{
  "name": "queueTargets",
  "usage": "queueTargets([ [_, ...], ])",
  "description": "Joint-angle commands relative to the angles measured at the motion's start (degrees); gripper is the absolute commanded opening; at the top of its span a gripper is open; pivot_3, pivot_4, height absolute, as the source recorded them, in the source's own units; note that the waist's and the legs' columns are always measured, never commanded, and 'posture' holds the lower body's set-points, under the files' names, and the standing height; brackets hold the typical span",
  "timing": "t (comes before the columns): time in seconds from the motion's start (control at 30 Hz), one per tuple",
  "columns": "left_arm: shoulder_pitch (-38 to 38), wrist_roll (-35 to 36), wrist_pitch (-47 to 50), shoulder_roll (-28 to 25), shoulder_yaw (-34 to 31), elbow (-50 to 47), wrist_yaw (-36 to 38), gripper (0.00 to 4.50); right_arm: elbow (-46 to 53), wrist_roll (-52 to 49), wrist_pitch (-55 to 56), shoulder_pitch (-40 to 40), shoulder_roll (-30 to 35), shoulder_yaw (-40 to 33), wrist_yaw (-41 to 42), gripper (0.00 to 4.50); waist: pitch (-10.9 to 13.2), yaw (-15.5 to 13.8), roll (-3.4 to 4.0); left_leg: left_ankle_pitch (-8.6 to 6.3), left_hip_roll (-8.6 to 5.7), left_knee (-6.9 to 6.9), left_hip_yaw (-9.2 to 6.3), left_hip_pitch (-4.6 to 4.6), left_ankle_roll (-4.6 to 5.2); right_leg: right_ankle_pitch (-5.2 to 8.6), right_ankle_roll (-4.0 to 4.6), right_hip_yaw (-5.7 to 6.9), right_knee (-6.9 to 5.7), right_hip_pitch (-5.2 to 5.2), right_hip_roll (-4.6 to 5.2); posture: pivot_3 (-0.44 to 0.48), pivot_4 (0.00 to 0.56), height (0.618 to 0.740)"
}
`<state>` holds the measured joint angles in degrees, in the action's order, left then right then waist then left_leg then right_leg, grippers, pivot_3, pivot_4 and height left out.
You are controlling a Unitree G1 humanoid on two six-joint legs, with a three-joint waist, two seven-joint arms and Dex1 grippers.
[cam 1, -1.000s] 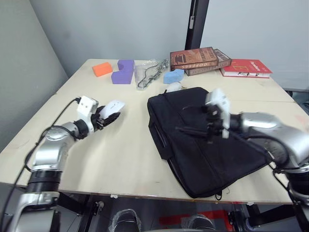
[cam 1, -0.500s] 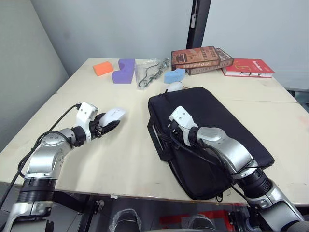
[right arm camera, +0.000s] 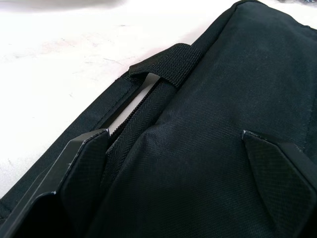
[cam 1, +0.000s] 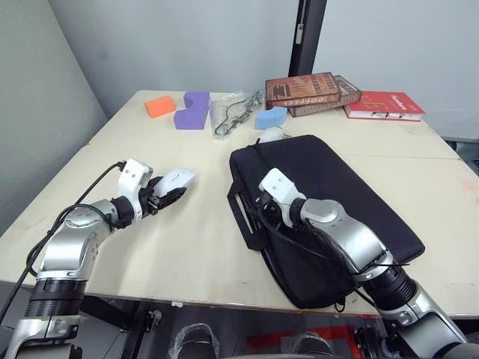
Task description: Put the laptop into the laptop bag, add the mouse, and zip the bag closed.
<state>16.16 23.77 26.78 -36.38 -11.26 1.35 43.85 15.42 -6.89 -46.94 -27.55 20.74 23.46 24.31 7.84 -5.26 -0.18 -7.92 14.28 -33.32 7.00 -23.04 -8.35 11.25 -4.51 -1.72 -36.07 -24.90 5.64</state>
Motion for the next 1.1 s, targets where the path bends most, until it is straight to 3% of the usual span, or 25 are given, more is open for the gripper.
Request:
queueTargets([
  [0.03,0.24,0.97,-0.04,0.01,-1.27,-2.63,-0.47,2.85,-1.22,0.07,0.44,2.23,0.71,-0.49,1.73,3.36,-0.01,0.0,0.0,0.0,0.0,0.01,0.0,0.03,0.0,0.0,0.0,-0.01,0.0,0.02,0.0,0.0,0.15,0.734],
  [0.37,0.37,1.24,-0.18,-0.13,-1.48,-1.92,-0.73,2.85,-1.04,0.54,0.9,5.67,2.81,-1.34,4.48,0.01,-0.08,-0.26,-0.01,-0.05,-0.01,-0.02,0.0,0.09,0.1,0.0,0.0,-0.01,-0.01,0.09,0.01,0.0,0.15,0.734],
  [0.57,0.53,1.2,-0.84,0.07,-1.39,-0.82,-0.7,2.85,-0.93,-0.94,0.25,7.02,1.97,-4.07,4.58,0.01,-0.34,-0.34,-0.11,-0.08,-0.02,-0.03,0.0,0.11,0.14,0.0,0.0,-0.01,0.0,0.12,0.02,0.0,0.15,0.734],
  [0.7,0.31,1.44,-0.67,-0.07,-1.18,-1.73,-0.34,2.85,2.88,-10.56,-6.22,5.98,-4.49,-13.26,4.66,0.01,-0.35,-0.22,-0.11,-0.1,-0.01,-0.04,-0.01,0.13,0.19,0.0,0.0,-0.01,-0.05,0.11,0.02,0.0,0.15,0.734],
  [0.83,-0.45,-0.35,-4.38,-1.54,-0.4,-2.3,1.76,2.85,5.68,-21.54,-17.17,2.41,-10.86,-24.77,3.24,0.01,-0.31,0.07,-0.08,-0.11,-0.01,0.01,-0.01,0.1,0.21,0.0,0.0,-0.01,-0.05,0.04,0.0,0.0,0.15,0.734],
  [0.97,-1.32,-0.71,-6.34,-3.1,0.04,-0.2,5.52,2.85,4.76,-37.94,-31.78,-7.41,-14.31,-43.13,1.84,0.01,-0.2,0.33,0.02,-0.1,0.0,0.03,0.0,0.08,0.21,0.0,0.01,-0.03,-0.08,-0.02,-0.01,0.0,0.15,0.734],
  [1.1,-1.78,-2.85,-9.38,-2.43,3.1,-0.36,7.5,2.85,1.26,-43.87,-39.37,-12.04,-16.72,-54.05,-2.63,0.01,-0.23,0.1,0.01,-0.05,0.0,0.19,0.0,0.14,0.12,0.01,0.0,-0.02,-0.02,-0.01,-0.03,0.0,0.15,0.734],
])
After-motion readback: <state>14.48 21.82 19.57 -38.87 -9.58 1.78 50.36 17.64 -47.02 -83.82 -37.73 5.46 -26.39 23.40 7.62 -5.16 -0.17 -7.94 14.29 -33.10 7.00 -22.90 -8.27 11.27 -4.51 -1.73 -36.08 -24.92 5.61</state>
